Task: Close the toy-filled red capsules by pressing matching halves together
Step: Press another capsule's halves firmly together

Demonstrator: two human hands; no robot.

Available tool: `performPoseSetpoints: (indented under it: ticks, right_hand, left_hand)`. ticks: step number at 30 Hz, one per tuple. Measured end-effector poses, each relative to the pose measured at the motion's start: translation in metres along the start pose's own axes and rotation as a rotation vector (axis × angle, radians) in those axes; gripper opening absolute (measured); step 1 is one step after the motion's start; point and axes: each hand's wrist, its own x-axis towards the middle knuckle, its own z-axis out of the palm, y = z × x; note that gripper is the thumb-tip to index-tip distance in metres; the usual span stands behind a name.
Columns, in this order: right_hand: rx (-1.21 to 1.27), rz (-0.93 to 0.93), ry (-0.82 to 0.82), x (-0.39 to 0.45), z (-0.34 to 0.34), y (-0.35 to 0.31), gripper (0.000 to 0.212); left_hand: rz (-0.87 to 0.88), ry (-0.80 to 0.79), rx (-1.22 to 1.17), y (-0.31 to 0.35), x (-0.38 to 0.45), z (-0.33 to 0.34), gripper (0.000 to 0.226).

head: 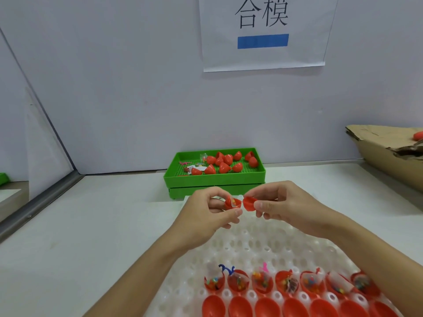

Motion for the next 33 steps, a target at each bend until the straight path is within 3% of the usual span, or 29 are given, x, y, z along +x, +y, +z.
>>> performPoseSetpoints:
  ticks: [12, 33]
  right_hand:
    - [-0.123, -0.05, -0.079, -0.003, 0.004, -0.01, 0.022]
    - [-0.227, -0.069, -0.042, 0.001, 0.01, -0.004, 0.017]
  left_hand:
    - [0.021, 0.017, 0.028, -0.008, -0.002, 0.003, 0.026]
    - [0.095, 0.025, 0.133, -0.01, -0.003, 0.008, 0.026]
